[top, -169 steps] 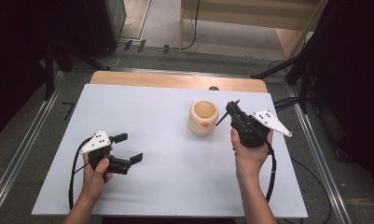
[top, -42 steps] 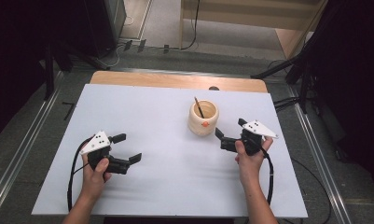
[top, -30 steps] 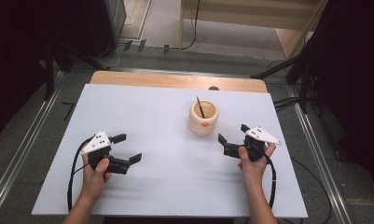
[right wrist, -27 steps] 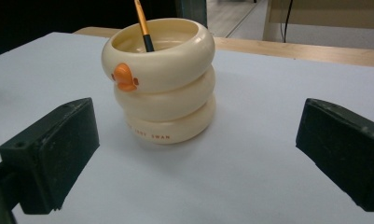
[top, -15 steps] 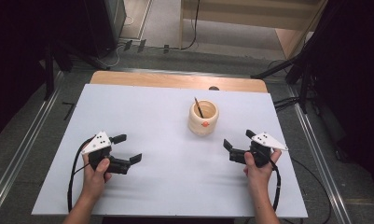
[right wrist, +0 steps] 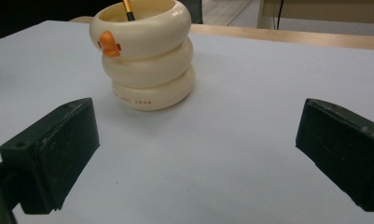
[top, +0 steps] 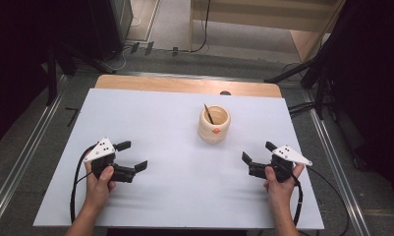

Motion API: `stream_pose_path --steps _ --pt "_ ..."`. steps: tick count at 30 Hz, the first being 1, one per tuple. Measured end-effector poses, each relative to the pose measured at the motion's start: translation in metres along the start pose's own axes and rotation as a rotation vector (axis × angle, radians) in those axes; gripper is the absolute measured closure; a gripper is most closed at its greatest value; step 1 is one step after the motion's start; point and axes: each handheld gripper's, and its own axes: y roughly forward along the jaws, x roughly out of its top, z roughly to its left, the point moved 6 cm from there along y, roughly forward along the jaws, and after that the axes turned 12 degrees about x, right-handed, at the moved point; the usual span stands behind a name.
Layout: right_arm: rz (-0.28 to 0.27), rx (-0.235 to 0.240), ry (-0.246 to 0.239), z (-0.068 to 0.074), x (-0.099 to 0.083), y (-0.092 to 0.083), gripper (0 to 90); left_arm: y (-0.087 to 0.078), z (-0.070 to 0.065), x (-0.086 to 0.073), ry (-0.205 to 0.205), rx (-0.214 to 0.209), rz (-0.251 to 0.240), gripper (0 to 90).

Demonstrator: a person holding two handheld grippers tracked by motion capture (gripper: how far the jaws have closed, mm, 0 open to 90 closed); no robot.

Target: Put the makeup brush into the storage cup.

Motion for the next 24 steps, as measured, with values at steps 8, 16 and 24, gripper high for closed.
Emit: stream_pose_path --steps 8,16,24 --pt "0.005 -0.011 -0.006 -0.005 -0.007 -0.016 0.0 -0.001 0.001 0.0 0.0 0.002 -0.005 1.8" --pt "0.01 -0.01 -0.009 -0.009 -0.013 -0.029 0.1 -0.002 0.001 0.0 0.0 0.003 -0.007 1.8" --pt "0.005 0.01 -0.025 -0.006 -0.014 -0.032 0.5 -0.004 0.003 -0.001 -0.009 0.011 -0.012 1.8"
